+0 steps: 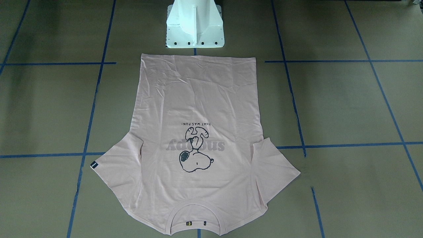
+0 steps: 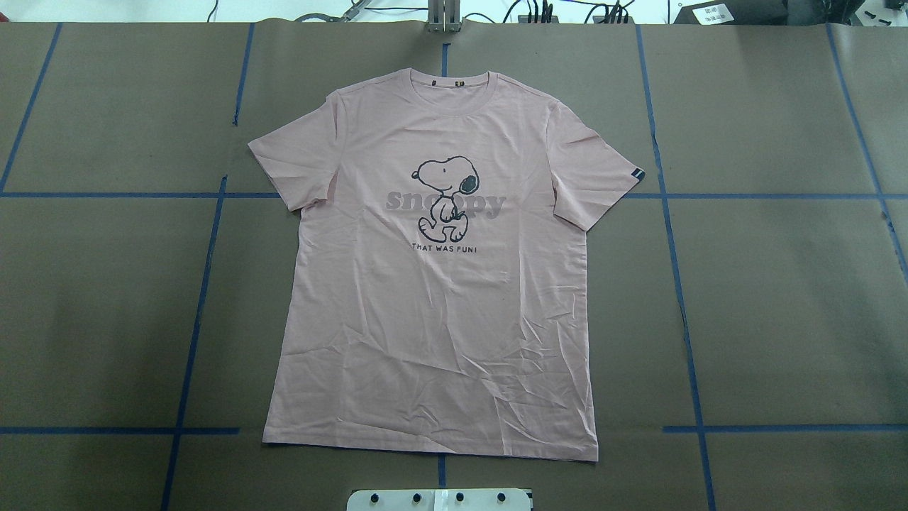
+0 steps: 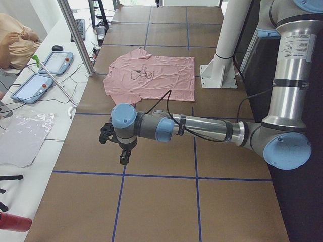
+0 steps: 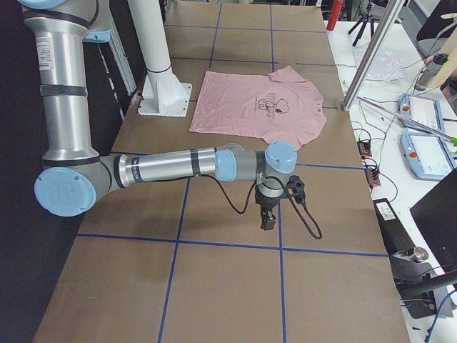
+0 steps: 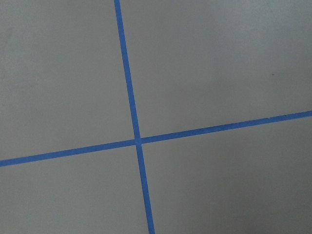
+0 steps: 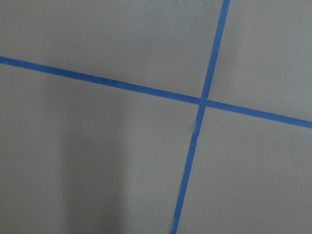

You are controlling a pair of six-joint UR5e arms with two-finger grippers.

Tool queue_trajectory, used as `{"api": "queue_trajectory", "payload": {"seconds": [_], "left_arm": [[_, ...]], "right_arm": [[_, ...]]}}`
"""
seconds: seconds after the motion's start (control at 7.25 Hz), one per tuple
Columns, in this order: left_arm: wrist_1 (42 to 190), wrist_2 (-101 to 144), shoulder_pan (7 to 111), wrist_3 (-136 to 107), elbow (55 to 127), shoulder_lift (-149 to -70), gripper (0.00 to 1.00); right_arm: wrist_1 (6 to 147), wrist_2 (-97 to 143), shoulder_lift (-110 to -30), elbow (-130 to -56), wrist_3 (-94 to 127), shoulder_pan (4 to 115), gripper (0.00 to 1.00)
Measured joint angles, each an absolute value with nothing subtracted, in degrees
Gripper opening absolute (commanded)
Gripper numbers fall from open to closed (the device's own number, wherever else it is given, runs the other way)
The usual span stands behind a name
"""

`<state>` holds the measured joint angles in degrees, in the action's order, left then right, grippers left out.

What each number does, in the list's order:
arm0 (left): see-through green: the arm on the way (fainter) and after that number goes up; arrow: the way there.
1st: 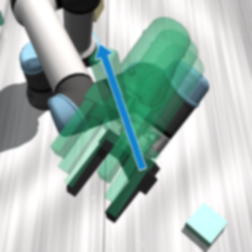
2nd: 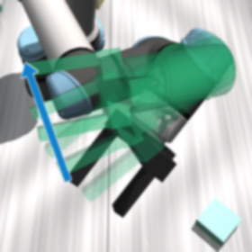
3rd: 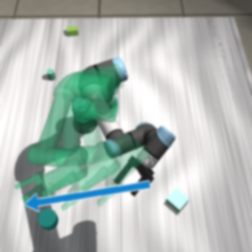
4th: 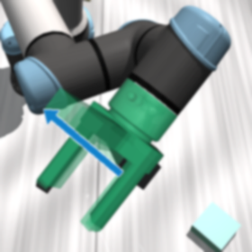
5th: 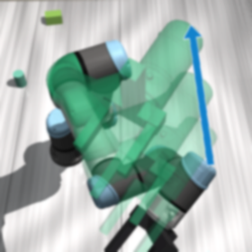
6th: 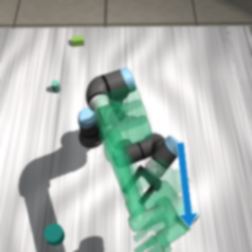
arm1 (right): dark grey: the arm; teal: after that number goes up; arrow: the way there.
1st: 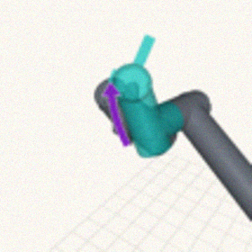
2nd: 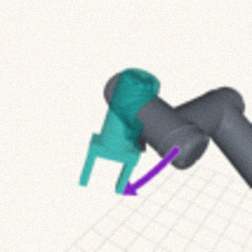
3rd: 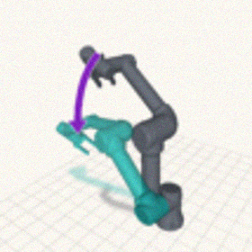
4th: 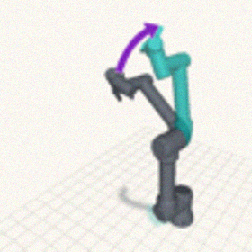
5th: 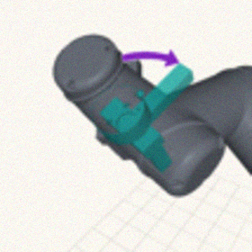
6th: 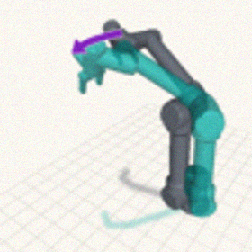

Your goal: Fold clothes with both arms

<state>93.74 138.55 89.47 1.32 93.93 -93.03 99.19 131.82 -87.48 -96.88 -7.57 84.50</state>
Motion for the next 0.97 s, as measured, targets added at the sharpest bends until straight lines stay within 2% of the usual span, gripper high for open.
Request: {"api": "queue_trajectory", "payload": {"seconds": [0.55, 0.97], "left_arm": [[95.55, 138.63, 89.42, 1.50, 95.08, -92.14, 1.00], [96.08, 138.63, 89.09, 1.59, 95.33, -92.10, 1.00]], "right_arm": [[95.88, 132.33, -87.60, -96.90, -6.68, 81.91, 1.00], [77.13, 132.11, -80.87, -90.76, 17.60, 69.75, 1.00]]}}
